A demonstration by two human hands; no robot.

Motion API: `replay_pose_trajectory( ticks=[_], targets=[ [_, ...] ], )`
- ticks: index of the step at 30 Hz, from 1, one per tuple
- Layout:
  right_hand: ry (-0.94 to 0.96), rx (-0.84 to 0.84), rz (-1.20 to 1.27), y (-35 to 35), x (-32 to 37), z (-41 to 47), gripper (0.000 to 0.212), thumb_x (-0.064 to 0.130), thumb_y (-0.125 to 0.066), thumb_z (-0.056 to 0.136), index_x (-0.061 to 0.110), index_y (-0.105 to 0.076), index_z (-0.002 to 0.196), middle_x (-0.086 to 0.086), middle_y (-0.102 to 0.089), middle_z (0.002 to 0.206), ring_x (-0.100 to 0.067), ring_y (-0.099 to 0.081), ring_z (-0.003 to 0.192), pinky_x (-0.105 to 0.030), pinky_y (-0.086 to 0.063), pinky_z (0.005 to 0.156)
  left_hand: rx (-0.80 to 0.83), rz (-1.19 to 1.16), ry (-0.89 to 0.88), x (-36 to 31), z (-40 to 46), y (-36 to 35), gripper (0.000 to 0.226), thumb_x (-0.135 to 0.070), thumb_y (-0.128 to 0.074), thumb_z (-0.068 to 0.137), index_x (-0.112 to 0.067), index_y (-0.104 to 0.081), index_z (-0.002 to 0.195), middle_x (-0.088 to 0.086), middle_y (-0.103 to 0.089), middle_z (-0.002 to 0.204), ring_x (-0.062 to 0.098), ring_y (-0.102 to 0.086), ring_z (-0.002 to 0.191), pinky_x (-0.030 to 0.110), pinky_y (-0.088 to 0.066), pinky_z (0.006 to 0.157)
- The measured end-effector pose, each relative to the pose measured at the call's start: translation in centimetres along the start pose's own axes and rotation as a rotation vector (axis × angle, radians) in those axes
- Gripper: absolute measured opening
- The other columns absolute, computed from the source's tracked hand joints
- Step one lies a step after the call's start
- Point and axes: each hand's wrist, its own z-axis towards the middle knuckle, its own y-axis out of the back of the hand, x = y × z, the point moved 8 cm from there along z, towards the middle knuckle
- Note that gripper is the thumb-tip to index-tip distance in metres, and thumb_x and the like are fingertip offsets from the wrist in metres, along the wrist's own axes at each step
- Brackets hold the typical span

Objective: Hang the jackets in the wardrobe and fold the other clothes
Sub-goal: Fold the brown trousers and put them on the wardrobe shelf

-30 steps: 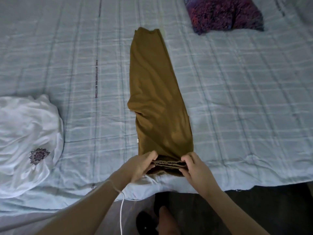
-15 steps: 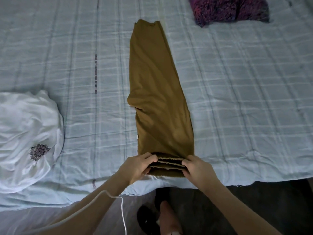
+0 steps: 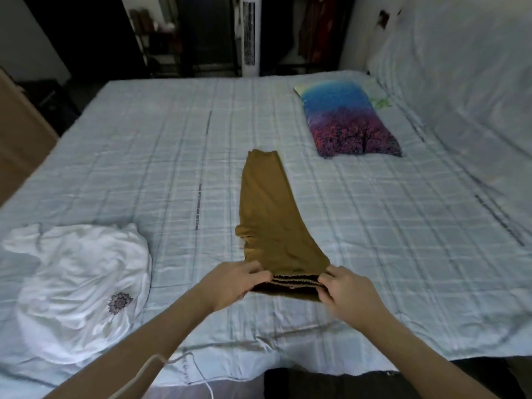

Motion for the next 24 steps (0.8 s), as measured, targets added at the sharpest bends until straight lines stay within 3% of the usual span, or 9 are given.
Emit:
replay_pose_trajectory(
  ticks=[3, 9, 11, 14, 17, 19, 21, 24],
  targets=[
    [-0.003, -0.043, -0.036, 5.7, 0.9, 1.4, 0.031, 0.042, -0.041, 0.082, 0.028, -0.068, 0.074, 0.012, -0.055, 0.071, -0.008, -0.055, 0.058, -0.017, -0.019, 0.037, -0.010, 0.150, -0.045, -0.5, -0.7, 6.7, 0.062, 0.006, -0.054, 0.077, -0.030, -0.041, 0.126, -0.001, -0.053, 0.110, 0.019, -0.056, 0.084, 0.038, -0.051, 0.053],
    [-0.016, -0.121, -0.091, 20.4, 2.6, 5.9, 0.025, 0.040, -0.053, 0.088, 0.026, -0.065, 0.104, 0.004, -0.060, 0.100, -0.021, -0.061, 0.096, -0.030, -0.041, 0.062, -0.137, 0.234, 0.033, -1.3, -1.2, 22.7, 0.066, 0.001, -0.050, 0.083, -0.037, -0.038, 0.136, -0.002, -0.048, 0.114, 0.020, -0.056, 0.094, 0.032, -0.040, 0.064],
    [-0.032, -0.159, -0.113, 24.7, 3.1, 7.4, 0.023, 0.042, -0.053, 0.087, 0.030, -0.064, 0.102, 0.005, -0.060, 0.099, -0.020, -0.061, 0.095, -0.030, -0.041, 0.064, -0.149, 0.241, 0.053, -1.4, -1.4, 26.9, 0.055, -0.006, -0.049, 0.089, -0.036, -0.044, 0.135, -0.002, -0.048, 0.112, 0.019, -0.054, 0.091, 0.030, -0.037, 0.066],
    [-0.032, -0.153, -0.158, 29.2, 4.1, 9.1, 0.014, 0.045, -0.053, 0.081, 0.033, -0.058, 0.085, 0.007, -0.059, 0.087, -0.019, -0.062, 0.084, -0.030, -0.047, 0.062, -0.138, 0.245, 0.102, -0.8, -1.5, 31.3, 0.026, -0.021, -0.049, 0.097, -0.033, -0.056, 0.119, -0.004, -0.049, 0.102, 0.017, -0.056, 0.085, 0.031, -0.044, 0.065],
    [-0.026, -0.110, -0.155, 32.5, 4.9, 10.9, 0.015, 0.043, -0.056, 0.080, 0.033, -0.047, 0.071, 0.007, -0.058, 0.078, -0.020, -0.062, 0.080, -0.028, -0.040, 0.055, -0.069, 0.233, 0.193, 1.1, -0.6, 34.7, 0.014, -0.023, -0.053, 0.097, -0.027, -0.065, 0.103, -0.004, -0.050, 0.096, 0.016, -0.054, 0.088, 0.028, -0.045, 0.073],
    [0.001, -0.091, -0.120, 34.6, 5.3, 12.1, 0.009, 0.040, -0.057, 0.084, 0.035, -0.062, 0.089, 0.008, -0.061, 0.083, -0.016, -0.060, 0.079, -0.028, -0.045, 0.057, -0.003, 0.269, 0.241, 2.3, 0.2, 37.0, 0.015, -0.022, -0.054, 0.097, -0.026, -0.069, 0.100, -0.005, -0.055, 0.095, 0.015, -0.053, 0.092, 0.027, -0.042, 0.078],
    [0.033, -0.045, -0.043, 36.4, 5.3, 13.5, 0.030, 0.037, -0.059, 0.086, 0.028, -0.068, 0.114, 0.007, -0.063, 0.087, -0.012, -0.060, 0.077, -0.031, -0.054, 0.066, 0.073, 0.242, 0.291, 3.2, 0.8, 39.3, 0.016, -0.018, -0.057, 0.095, -0.027, -0.071, 0.098, -0.007, -0.063, 0.095, 0.011, -0.058, 0.089, 0.028, -0.050, 0.081],
    [0.035, 0.155, 0.151, 37.6, 4.6, 15.5, 0.022, 0.025, -0.059, 0.091, 0.020, -0.069, 0.110, 0.007, -0.067, 0.079, -0.002, -0.066, 0.063, -0.023, -0.053, 0.061, 0.247, 0.006, 0.405, 4.1, 1.4, 41.3, 0.022, -0.006, -0.058, 0.093, -0.023, -0.073, 0.096, 0.001, -0.069, 0.097, 0.012, -0.070, 0.083, 0.025, -0.059, 0.072]
  ],
)
